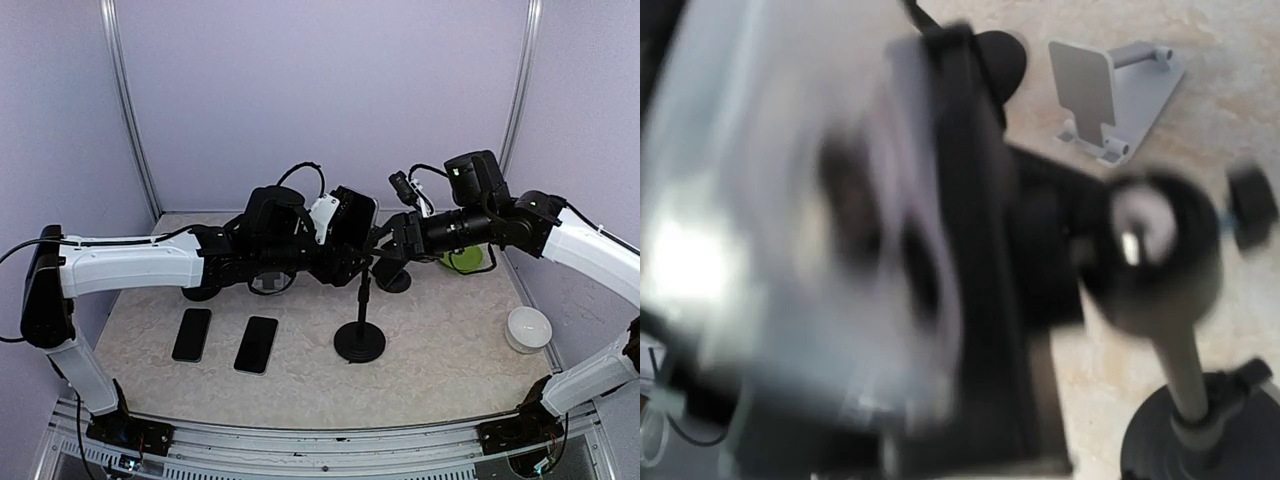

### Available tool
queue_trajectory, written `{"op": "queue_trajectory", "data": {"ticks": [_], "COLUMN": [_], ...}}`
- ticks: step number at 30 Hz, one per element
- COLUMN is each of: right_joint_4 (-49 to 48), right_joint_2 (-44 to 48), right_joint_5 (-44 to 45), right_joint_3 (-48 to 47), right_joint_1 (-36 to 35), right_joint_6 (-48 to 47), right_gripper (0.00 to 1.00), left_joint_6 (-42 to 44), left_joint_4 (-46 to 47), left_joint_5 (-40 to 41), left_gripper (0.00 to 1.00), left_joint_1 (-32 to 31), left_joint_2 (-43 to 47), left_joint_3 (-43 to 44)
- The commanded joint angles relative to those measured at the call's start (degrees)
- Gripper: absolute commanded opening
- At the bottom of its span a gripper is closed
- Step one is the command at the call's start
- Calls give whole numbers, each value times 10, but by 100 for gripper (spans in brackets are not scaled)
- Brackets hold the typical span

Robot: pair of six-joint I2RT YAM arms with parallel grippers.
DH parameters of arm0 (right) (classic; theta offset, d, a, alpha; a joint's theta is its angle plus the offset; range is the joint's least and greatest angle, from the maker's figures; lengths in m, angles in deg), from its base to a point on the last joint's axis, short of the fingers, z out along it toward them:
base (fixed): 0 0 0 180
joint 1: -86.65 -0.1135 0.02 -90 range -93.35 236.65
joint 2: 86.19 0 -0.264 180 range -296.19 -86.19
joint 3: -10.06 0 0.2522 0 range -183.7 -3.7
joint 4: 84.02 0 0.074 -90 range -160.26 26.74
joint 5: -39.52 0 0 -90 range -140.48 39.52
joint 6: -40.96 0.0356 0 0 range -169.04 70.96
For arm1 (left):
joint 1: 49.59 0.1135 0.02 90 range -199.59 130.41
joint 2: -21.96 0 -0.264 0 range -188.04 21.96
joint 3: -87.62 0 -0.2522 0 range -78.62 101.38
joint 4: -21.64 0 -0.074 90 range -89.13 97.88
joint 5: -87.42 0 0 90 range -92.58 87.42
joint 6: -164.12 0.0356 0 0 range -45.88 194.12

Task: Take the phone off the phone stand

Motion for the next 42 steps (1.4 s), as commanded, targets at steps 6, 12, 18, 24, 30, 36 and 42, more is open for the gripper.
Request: {"op": "queue_trajectory", "data": {"ticks": [6,12,18,24,30,36,42], "right_joint_4": [-57,-21,-27,-40,-51,-71,-63], "right_joint_2": [86,84,106,121,139,132,96], "right_joint_5": [-3,6,17,20,20,18,35], "right_joint_3": [83,97,169,191,154,112,68], "right_joint_1": [-6,-7,-8,-7,-11,-34,-59], "right_joint_6": [-26,-45,-12,-15,-30,-49,-71], "right_gripper": [65,57,49,45,47,55,55], "left_joint_6": [-54,-59,-74,-95,-101,-104,-102], "left_joint_4": [15,25,38,59,36,18,11], "left_joint_5": [-60,-63,-62,-112,-105,-107,-105], "left_gripper": [45,40,40,37,37,37,37], "left_joint_1": [-3,-24,-27,-27,-27,-28,-28], "left_joint_2": [19,15,11,7,2,-10,-15], "left_joint_3": [-48,-65,-70,-79,-69,-54,-45]}}
